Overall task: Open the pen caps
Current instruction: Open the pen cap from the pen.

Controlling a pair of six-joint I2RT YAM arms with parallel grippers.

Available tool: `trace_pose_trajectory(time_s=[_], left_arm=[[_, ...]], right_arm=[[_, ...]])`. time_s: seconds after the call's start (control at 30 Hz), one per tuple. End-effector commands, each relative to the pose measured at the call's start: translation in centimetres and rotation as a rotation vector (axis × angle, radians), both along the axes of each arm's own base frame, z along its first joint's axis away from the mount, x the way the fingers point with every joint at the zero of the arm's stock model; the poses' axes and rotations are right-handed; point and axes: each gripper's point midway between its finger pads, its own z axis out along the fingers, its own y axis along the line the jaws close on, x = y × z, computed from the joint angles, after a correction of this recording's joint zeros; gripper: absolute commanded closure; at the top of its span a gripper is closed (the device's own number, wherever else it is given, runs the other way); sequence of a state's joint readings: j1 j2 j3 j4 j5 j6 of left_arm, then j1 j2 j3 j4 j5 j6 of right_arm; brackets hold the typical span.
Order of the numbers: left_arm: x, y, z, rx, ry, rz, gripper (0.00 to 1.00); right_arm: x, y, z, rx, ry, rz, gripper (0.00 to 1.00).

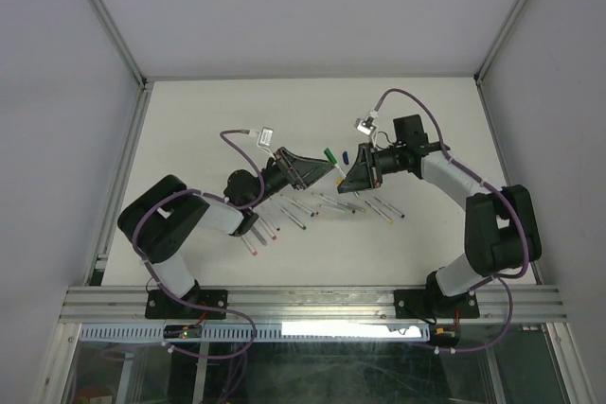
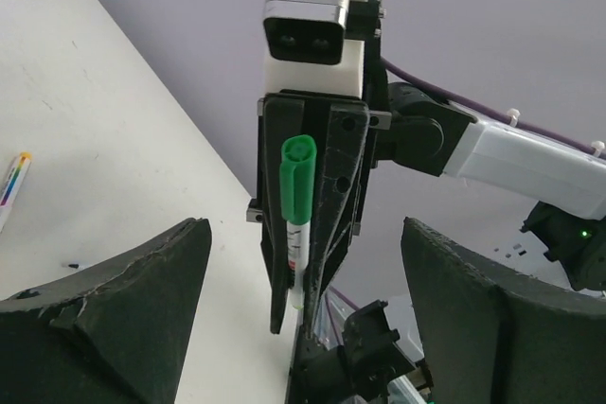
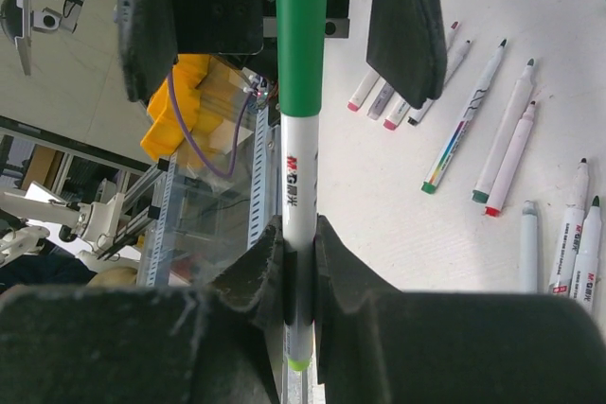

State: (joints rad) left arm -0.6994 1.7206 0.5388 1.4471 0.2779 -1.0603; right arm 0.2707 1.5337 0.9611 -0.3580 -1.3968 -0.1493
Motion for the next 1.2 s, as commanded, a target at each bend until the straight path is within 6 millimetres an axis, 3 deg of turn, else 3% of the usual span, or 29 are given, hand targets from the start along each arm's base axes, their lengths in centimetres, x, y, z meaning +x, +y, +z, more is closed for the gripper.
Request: trace_pose_trajectory(time_s=[0.0, 0.27, 0.37, 0.53, 0.57, 0.7, 0.9, 1.03, 1.17], left_arm=[[-2.5, 1.0, 7.6, -0.204, -0.272, -0.049, 0.20], [-1.5, 0.5, 7.5, -0.209, -0.271, -0.031, 0.45], [-1.5, 0.7, 7.6, -0.206, -0.279, -0.016, 0.62], [-1.1, 0.9, 8.1, -0.203, -0.318, 0.023, 0.97], [-0.8, 1.1, 8.3, -0.202, -0.330, 0.039, 1.00], [1.1, 3.1, 10.4, -0.211, -0.411, 0.153, 1.00], [5.8, 10.1, 16.5, -0.275, -0.550, 0.375, 1.00], [7.4, 14.3, 19.9, -0.291, -0.603, 0.514, 1.00], [8.0, 17.1, 21.1, -0.256, -0.608, 0.629, 1.00]], right_arm=[[0.0, 0.8, 1.2, 0.025, -0.030, 0.041, 1.00], [-0.3, 1.3, 0.7, 0.011, -0.011, 0.062, 1.00], [-0.2, 1.4, 0.5, 0.008, -0.005, 0.062, 1.00], [-0.3, 1.4, 0.4, 0.013, 0.015, 0.066, 1.00], [-0.3, 1.4, 0.4, 0.013, 0.019, 0.067, 1.00], [-0.3, 1.4, 0.2, 0.021, 0.047, 0.076, 1.00], [-0.6, 1.8, -0.3, 0.015, 0.071, 0.091, 1.00], [-0.6, 2.0, -0.7, 0.007, 0.079, 0.096, 1.00], [-0.5, 2.0, -0.8, -0.005, 0.072, 0.089, 1.00]])
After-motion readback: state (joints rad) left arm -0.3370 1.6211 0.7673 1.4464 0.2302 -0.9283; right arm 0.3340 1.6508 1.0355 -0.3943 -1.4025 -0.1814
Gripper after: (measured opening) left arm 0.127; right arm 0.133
